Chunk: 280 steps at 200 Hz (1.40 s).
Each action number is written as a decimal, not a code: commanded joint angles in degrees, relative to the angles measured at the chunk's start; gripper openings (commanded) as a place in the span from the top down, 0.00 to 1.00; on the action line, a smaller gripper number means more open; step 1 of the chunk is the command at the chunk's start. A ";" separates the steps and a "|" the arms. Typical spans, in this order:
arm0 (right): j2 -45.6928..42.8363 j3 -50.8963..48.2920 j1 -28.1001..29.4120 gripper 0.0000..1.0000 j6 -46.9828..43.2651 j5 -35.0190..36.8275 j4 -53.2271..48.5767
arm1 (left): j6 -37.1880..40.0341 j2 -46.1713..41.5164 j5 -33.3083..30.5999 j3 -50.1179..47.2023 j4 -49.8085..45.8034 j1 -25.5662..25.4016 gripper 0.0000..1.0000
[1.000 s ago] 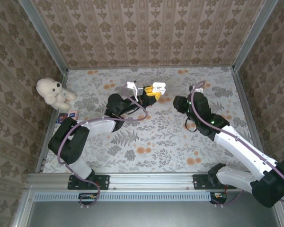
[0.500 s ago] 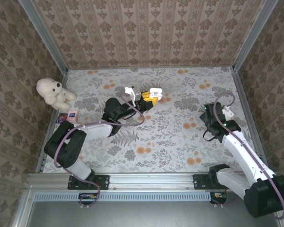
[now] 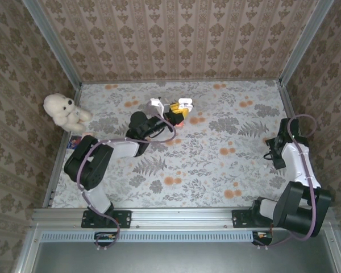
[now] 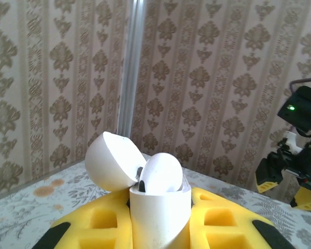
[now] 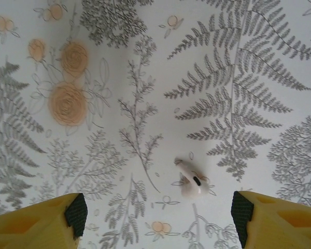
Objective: Insert wireless bluetooth earbuds into charging case
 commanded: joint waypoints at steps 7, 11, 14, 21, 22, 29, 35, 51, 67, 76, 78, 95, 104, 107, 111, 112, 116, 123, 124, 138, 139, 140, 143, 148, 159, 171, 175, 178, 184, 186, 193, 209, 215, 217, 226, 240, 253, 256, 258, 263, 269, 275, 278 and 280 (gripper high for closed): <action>2.35 3.23 -2.02 0.23 -3.29 -5.27 -2.50 | -8.05 3.56 -0.76 4.39 3.79 3.32 1.00; 2.82 3.62 -2.07 0.23 -3.93 -5.20 -2.74 | -7.71 3.71 -0.74 4.41 3.70 3.65 1.00; 3.21 3.76 -2.06 0.23 -4.38 -5.16 -2.82 | -7.26 3.71 -0.74 4.26 3.68 3.82 1.00; 4.20 4.01 -2.11 0.23 -5.28 -5.25 -2.70 | -5.94 3.73 -1.18 3.71 3.68 3.98 1.00; 4.38 4.04 -2.09 0.23 -5.38 -5.30 -2.68 | -5.72 3.72 -1.31 3.61 3.68 4.03 1.00; 5.61 4.21 -2.08 0.23 -5.97 -5.92 -2.29 | -4.27 3.58 -1.69 3.18 3.68 4.01 1.00; 6.83 4.43 -2.15 0.23 -6.40 -6.45 -2.02 | -3.56 3.54 -1.87 2.92 3.63 3.99 1.00; 10.60 5.34 -2.11 0.23 -7.29 -7.54 -1.65 | -2.55 3.62 -2.74 2.91 3.51 3.81 1.00; 13.53 5.34 -1.96 0.24 -7.82 -8.52 -0.50 | -2.14 3.81 -2.10 3.64 3.42 3.63 1.00; 14.47 5.16 -1.79 0.24 -8.15 -8.05 -0.26 | -1.32 3.81 -2.17 3.53 3.38 3.41 1.00; 14.68 5.19 -1.79 0.24 -8.13 -7.88 -0.22 | -1.22 3.80 -2.17 3.55 3.34 3.38 1.00; 15.68 5.03 -1.73 0.25 -8.29 -7.39 -0.05 | -1.14 3.91 -2.32 3.39 3.33 3.28 1.00; 16.10 5.03 -1.59 0.25 -8.34 -7.08 -0.04 | -1.15 4.02 -2.44 3.44 3.41 3.15 1.00; 16.23 5.08 -1.57 0.25 -8.30 -7.03 -0.05 | -1.04 4.09 -2.40 3.53 3.41 3.11 1.00; 16.40 5.03 -1.53 0.25 -8.32 -6.94 0.09 | -1.03 4.13 -2.33 3.59 3.36 3.06 1.00; 16.50 5.03 -1.50 0.25 -8.30 -6.98 0.12 | -0.98 4.14 -2.33 3.63 3.35 3.04 1.00; 16.66 5.01 -1.40 0.25 -8.32 -6.98 0.23 | -0.95 4.20 -2.33 3.82 3.33 3.02 1.00; 17.07 5.01 -1.31 0.25 -8.37 -6.98 0.13 | -1.01 4.23 -2.32 3.94 3.38 3.02 1.00; 17.18 5.02 -1.26 0.25 -8.33 -6.92 0.14 | -0.97 4.24 -2.36 3.94 3.36 2.97 1.00; 17.98 4.69 -0.87 0.25 -8.20 -6.55 -0.06 | -0.89 4.24 -2.23 4.26 3.34 2.84 1.00; 18.04 4.59 -0.86 0.25 -8.20 -6.57 -0.05 | -0.87 4.24 -2.23 4.28 3.34 2.89 1.00; 18.02 4.55 -0.86 0.25 -8.16 -6.58 0.01 | -0.90 4.24 -2.23 4.33 3.33 2.91 1.00; 18.07 4.39 -0.87 0.25 -8.08 -6.71 0.06 | -0.85 4.20 -2.12 4.36 3.32 2.85 1.00; 18.15 3.91 -0.80 0.25 -7.84 -6.90 0.54 | -0.92 4.11 -1.99 4.38 3.33 2.79 1.00; 18.31 2.83 -0.69 0.25 -7.23 -7.26 1.35 | -0.74 3.91 -1.90 4.31 3.33 2.84 1.00; 18.48 2.12 -0.23 0.25 -6.68 -7.71 1.85 | -0.52 3.67 -1.86 4.26 3.24 2.84 1.00; 18.52 1.92 0.00 0.25 -6.56 -7.73 1.98 | -0.48 3.63 -1.82 4.20 3.29 2.88 1.00; 18.62 1.81 0.16 0.25 -6.54 -7.73 2.00 | -0.44 3.55 -1.80 4.13 3.26 2.86 1.00; 18.72 1.57 0.39 0.25 -6.45 -7.75 2.00 | -0.44 3.46 -1.87 4.09 3.27 2.84 1.00; 18.73 1.48 0.45 0.25 -6.38 -7.78 2.06 | -0.48 3.45 -1.88 4.11 3.25 2.84 1.00; 18.77 1.22 0.72 0.25 -6.32 -8.05 2.36 | -0.57 3.30 -1.81 3.97 3.22 2.78 1.00; 18.88 0.51 1.36 0.26 -5.91 -8.64 2.93 | -0.52 3.03 -1.91 3.76 3.16 2.75 1.00; 18.97 0.36 1.64 0.26 -5.70 -9.12 3.20 | -0.48 2.97 -1.95 3.70 3.20 2.75 1.00; 19.02 0.32 1.77 0.26 -5.62 -9.24 3.32 | -0.49 2.93 -1.92 3.62 3.17 2.75 1.00; 19.07 0.15 2.37 0.26 -5.52 -9.72 3.48 | -0.42 2.75 -2.04 3.51 3.23 2.67 1.00; 18.91 0.10 3.56 0.27 -5.32 -10.47 3.88 | -0.48 2.44 -2.24 3.19 3.19 2.51 1.00; 18.48 -0.05 4.79 0.27 -5.00 -11.31 4.30 | -0.25 2.01 -2.39 2.86 3.16 2.33 1.00; 18.41 -0.07 5.19 0.28 -4.96 -11.33 4.43 | -0.10 1.92 -2.40 2.80 3.20 2.25 1.00; 18.28 -0.07 5.43 0.28 -4.91 -11.42 4.60 | -0.02 1.90 -2.41 2.75 3.12 2.23 1.00; 18.11 -0.20 5.95 0.28 -4.67 -11.66 5.01 | 0.03 1.74 -2.52 2.66 3.10 2.14 1.00; 18.01 -0.32 6.76 0.28 -4.44 -12.10 5.71 | 0.06 1.54 -2.51 2.58 3.07 2.03 1.00; 18.10 -0.27 8.05 0.28 -4.26 -12.67 6.40 | 0.04 1.35 -2.54 2.46 3.13 1.90 1.00; 18.26 -0.12 8.75 0.28 -4.18 -12.92 6.67 | 0.04 1.28 -2.49 2.50 3.12 1.88 1.00; 18.33 -0.04 9.20 0.29 -4.12 -13.13 6.90 | 0.06 1.21 -2.43 2.46 3.08 1.83 1.00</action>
